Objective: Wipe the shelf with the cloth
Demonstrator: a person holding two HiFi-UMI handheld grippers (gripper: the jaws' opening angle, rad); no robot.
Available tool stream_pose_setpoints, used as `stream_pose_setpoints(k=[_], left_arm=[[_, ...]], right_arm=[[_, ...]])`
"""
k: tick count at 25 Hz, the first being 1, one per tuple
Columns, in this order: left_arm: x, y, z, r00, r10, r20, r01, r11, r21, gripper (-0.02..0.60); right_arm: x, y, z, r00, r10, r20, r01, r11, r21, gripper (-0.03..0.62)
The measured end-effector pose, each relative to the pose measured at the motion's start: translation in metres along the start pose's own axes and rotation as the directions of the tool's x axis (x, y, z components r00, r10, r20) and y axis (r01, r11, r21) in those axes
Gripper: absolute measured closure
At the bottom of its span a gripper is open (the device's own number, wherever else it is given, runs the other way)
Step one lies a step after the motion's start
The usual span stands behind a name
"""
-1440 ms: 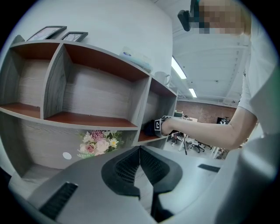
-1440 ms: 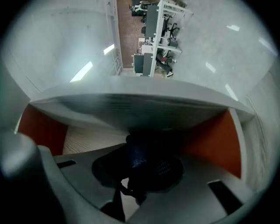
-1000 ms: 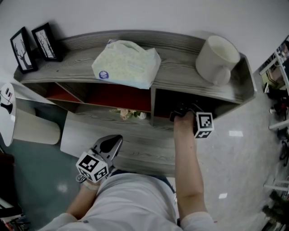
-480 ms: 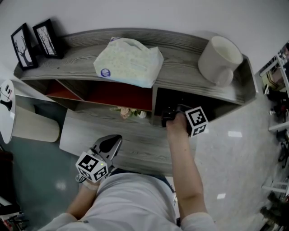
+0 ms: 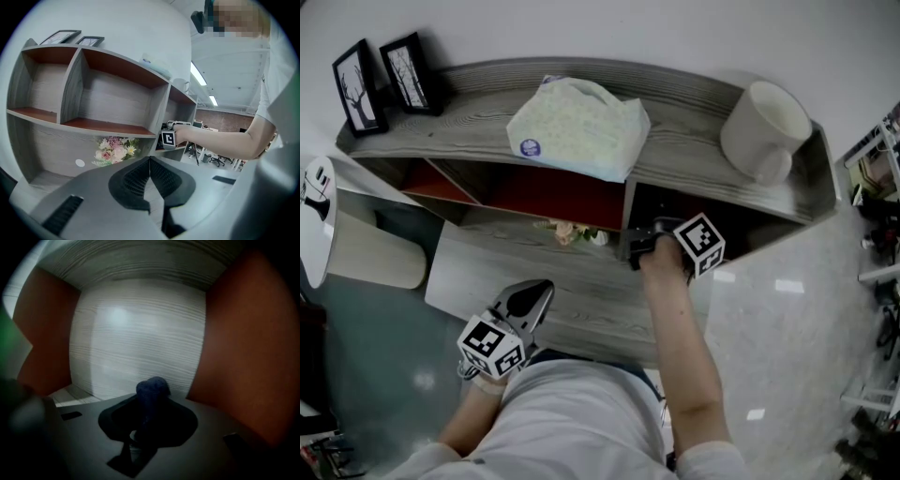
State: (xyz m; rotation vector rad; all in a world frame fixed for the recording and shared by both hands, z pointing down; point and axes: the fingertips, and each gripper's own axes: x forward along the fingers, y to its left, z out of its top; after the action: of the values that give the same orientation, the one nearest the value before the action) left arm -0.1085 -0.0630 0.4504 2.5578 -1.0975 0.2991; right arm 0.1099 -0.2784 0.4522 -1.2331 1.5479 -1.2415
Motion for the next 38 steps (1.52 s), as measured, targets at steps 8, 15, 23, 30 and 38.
stream_pose_setpoints(k=[8,15,23,30,38], left_arm=[[0.0,-0.004,0.002,1.0,0.005,0.01,-0.006,1.0,0.001,0.566],[-0.001,-0.007,0.006,1.0,0.007,0.017,-0.007,1.0,0.012,0.566],[-0.001,-0.01,0.007,1.0,0.008,0.013,-0.008,1.0,0.021,0.566],[0.0,-0.011,0.01,1.0,0.005,0.021,-0.006,1.0,0.03,0.566],[0.007,-0.014,0.012,1.0,-0.014,0.009,0.014,0.999,0.039,0.566]], right_arm=[[0.006,0.029,-0.011,0.996,0.068,-0.054,-0.074,0.992,-0.099,0.505],[0.006,0.064,-0.006,0.985,0.159,-0.058,-0.166,0.975,-0.146,0.505],[0.0,0.102,0.009,0.959,0.283,0.004,-0.282,0.955,-0.089,0.505],[-0.012,0.126,0.038,0.927,0.357,0.113,-0.355,0.934,-0.041,0.505],[-0.036,0.124,0.09,0.885,0.361,0.294,-0.364,0.93,-0.046,0.505]])
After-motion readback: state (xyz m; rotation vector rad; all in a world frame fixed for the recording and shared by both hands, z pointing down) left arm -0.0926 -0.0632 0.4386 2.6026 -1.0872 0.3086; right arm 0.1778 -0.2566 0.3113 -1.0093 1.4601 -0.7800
